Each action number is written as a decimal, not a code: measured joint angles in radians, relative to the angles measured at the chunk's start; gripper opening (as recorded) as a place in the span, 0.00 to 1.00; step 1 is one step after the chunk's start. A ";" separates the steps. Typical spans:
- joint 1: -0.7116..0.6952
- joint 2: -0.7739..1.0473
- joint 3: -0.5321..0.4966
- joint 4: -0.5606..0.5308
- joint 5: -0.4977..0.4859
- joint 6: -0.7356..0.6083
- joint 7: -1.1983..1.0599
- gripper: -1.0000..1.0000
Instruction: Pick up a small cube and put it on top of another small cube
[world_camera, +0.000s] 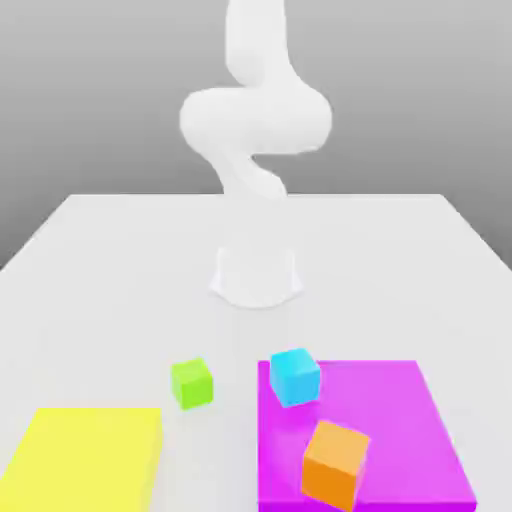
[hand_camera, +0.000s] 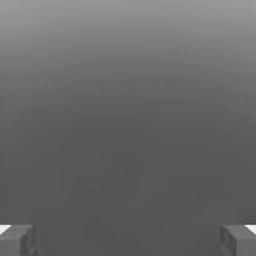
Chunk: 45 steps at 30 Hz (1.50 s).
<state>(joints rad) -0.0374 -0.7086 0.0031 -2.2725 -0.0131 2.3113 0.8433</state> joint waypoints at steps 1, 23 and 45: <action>-0.016 0.039 0.001 0.012 -0.006 0.005 0.019 0.50; -0.261 0.840 -0.087 0.253 -0.027 0.104 0.334 0.50; -0.421 1.439 -0.108 0.431 0.146 0.256 0.402 0.00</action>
<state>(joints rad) -0.4582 0.7304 -0.1054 -1.8419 0.1324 2.5676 1.2452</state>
